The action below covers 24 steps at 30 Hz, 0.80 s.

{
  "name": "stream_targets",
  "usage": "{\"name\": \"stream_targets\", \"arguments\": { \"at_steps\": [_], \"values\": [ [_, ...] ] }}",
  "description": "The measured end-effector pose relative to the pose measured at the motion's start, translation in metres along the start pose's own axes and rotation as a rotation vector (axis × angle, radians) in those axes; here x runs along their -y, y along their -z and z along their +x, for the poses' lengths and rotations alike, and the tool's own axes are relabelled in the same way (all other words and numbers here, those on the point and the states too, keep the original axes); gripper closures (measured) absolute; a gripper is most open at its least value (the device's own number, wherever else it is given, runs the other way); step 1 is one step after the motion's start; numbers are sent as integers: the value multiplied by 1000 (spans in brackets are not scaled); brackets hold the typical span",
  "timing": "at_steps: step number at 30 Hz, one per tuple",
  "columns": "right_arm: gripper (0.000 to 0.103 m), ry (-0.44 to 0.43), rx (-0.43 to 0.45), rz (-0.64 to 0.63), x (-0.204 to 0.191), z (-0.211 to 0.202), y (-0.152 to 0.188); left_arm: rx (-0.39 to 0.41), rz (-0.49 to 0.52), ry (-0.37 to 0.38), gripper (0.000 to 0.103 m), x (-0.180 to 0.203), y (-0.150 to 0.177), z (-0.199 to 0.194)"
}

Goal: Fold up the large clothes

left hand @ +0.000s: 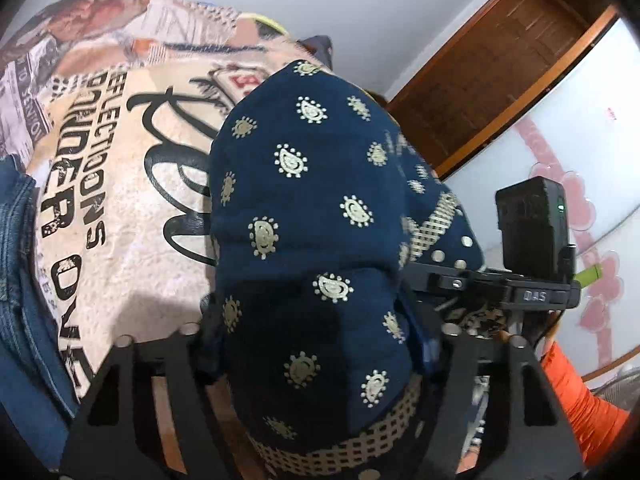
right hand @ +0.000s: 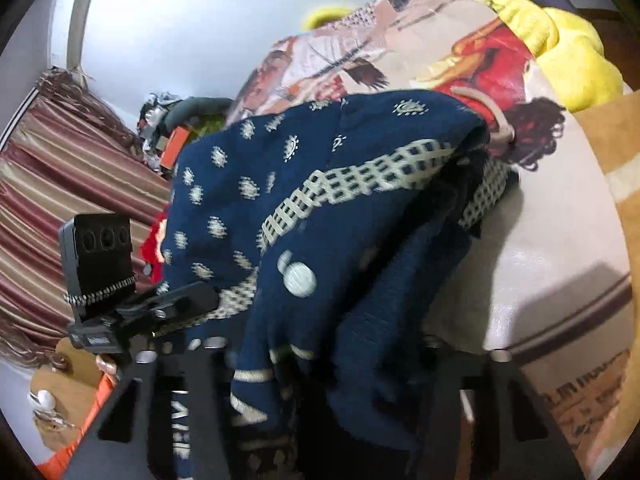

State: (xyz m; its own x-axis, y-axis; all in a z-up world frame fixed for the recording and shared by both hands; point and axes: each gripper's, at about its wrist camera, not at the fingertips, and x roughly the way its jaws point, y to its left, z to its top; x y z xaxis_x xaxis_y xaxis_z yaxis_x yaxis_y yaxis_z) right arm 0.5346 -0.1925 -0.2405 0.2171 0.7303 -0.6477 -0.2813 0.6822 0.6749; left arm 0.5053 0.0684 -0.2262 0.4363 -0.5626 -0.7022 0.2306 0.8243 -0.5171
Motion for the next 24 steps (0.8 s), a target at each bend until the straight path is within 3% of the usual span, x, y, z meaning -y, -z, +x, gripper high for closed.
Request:
{"name": "stream_targets", "arguments": {
  "at_steps": [7, 13, 19, 24],
  "values": [
    [65, -2, 42, -98, -62, -24, 7, 128, 105, -31, 44, 31, 3, -71],
    [65, -16, 109, -208, -147, -37, 0, 244, 136, -72, 44, 29, 2, -155],
    [65, -52, 112, -289, -229, -1, -11, 319, 118, -135, 44, -9, 11, -224],
    [65, -61, 60, -321, -278, 63, -20, 340, 47, -175, 44, -69, 17, -244]
  ]
}}
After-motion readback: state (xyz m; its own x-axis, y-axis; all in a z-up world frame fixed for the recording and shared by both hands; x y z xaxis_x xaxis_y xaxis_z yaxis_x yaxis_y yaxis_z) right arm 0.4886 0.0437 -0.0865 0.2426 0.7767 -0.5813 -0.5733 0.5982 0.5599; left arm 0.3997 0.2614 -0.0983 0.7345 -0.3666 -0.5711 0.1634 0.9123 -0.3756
